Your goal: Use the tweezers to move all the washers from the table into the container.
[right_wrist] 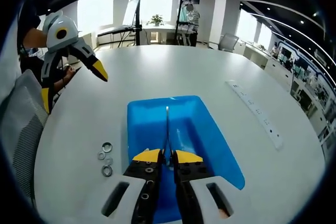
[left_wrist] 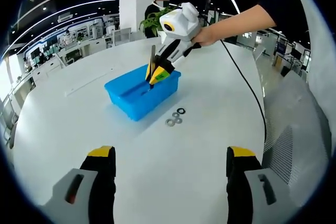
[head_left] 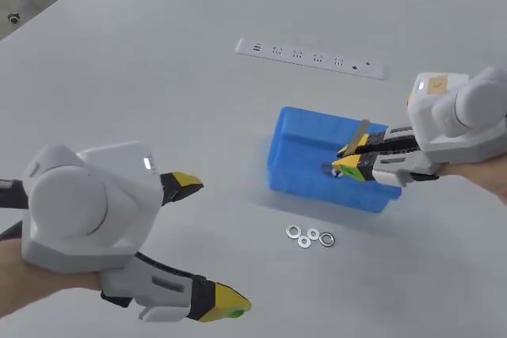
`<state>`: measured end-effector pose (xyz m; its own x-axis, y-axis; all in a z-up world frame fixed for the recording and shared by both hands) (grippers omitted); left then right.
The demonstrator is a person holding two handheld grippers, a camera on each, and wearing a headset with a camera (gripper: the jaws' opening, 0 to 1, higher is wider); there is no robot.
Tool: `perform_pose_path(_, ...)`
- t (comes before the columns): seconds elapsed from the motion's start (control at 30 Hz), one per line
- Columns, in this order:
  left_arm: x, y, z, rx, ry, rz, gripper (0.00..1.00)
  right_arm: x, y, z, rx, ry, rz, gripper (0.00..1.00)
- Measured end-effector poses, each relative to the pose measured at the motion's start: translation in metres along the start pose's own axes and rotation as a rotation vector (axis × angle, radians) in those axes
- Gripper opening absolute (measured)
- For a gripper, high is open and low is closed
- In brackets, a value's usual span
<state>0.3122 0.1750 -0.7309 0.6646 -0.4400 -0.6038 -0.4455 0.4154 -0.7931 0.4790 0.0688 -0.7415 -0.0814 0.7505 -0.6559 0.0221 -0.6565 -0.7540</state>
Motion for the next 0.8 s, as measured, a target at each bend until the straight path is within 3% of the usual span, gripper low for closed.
perform_pose_path(0.3, 0.000, 0.000, 0.003, -0.001, -0.002, -0.003, 0.92, -0.001, -0.003, 0.000, 0.008, 0.004, -0.003, 0.10)
perform_pose_path(0.5, 0.001, -0.006, 0.006, 0.012, 0.000, -0.006, 0.92, -0.001, -0.004, 0.002, -0.005, -0.002, 0.000, 0.10)
perform_pose_path(0.63, 0.009, -0.022, 0.015, 0.038, 0.009, -0.030, 0.92, -0.001, -0.006, 0.002, -0.005, -0.002, -0.005, 0.10)
perform_pose_path(0.8, 0.026, -0.053, 0.036, 0.077, 0.003, -0.080, 0.91, -0.002, -0.006, 0.003, -0.010, -0.006, 0.002, 0.10)
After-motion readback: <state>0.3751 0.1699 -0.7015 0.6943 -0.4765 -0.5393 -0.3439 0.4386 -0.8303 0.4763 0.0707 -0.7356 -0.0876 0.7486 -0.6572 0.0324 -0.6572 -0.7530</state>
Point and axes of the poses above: the centre of the closed fingertips' face, and the gripper's own axes: x roughly forward along the fingers, z roughly to its left, y roughly out of its underside, the point moved 3 cm from there along -x, roughly backward along the fingers, and after that the axes turned 10 degrees about -y, right-handed, at the moved point
